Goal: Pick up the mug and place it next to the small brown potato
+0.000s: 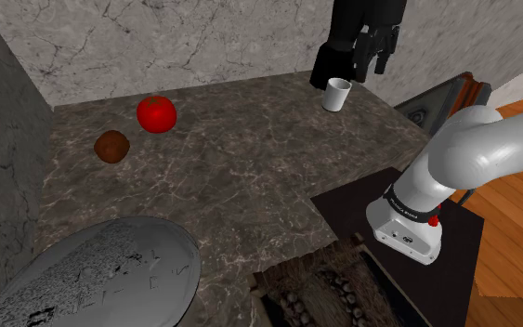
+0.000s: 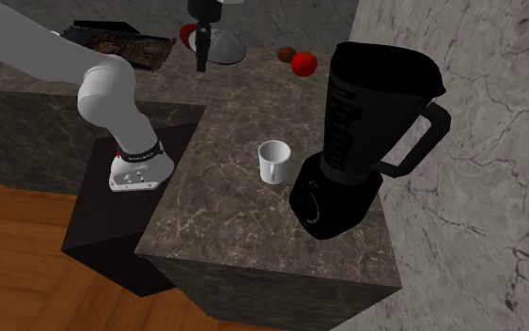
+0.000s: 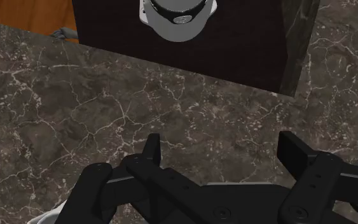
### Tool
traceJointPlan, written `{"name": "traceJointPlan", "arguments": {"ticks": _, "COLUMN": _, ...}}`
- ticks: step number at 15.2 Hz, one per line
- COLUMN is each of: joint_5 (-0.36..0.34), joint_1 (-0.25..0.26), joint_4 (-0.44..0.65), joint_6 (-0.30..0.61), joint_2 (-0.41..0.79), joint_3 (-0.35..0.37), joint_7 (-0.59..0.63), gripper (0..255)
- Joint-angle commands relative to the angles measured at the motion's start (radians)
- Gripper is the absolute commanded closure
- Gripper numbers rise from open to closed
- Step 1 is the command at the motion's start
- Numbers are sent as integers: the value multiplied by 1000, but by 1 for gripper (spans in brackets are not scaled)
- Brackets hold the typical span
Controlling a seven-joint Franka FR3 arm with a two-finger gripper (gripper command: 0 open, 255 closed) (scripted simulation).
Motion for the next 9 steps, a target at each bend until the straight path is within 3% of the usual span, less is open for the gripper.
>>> {"name": "traceJointPlan", "arguments": {"ticks": 1, "joint_5": 0, "joint_1": 0, "joint_4": 0, "joint_6": 0, "joint_2": 0, "joint_3": 0, "joint_7": 0, "gripper": 0}}
{"name": "traceJointPlan", "arguments": {"ticks": 9, "joint_5": -95, "joint_1": -65, "joint_4": -70, "joint_6": 297, "joint_2": 140, "joint_3": -71, "joint_7": -33, "gripper": 0}}
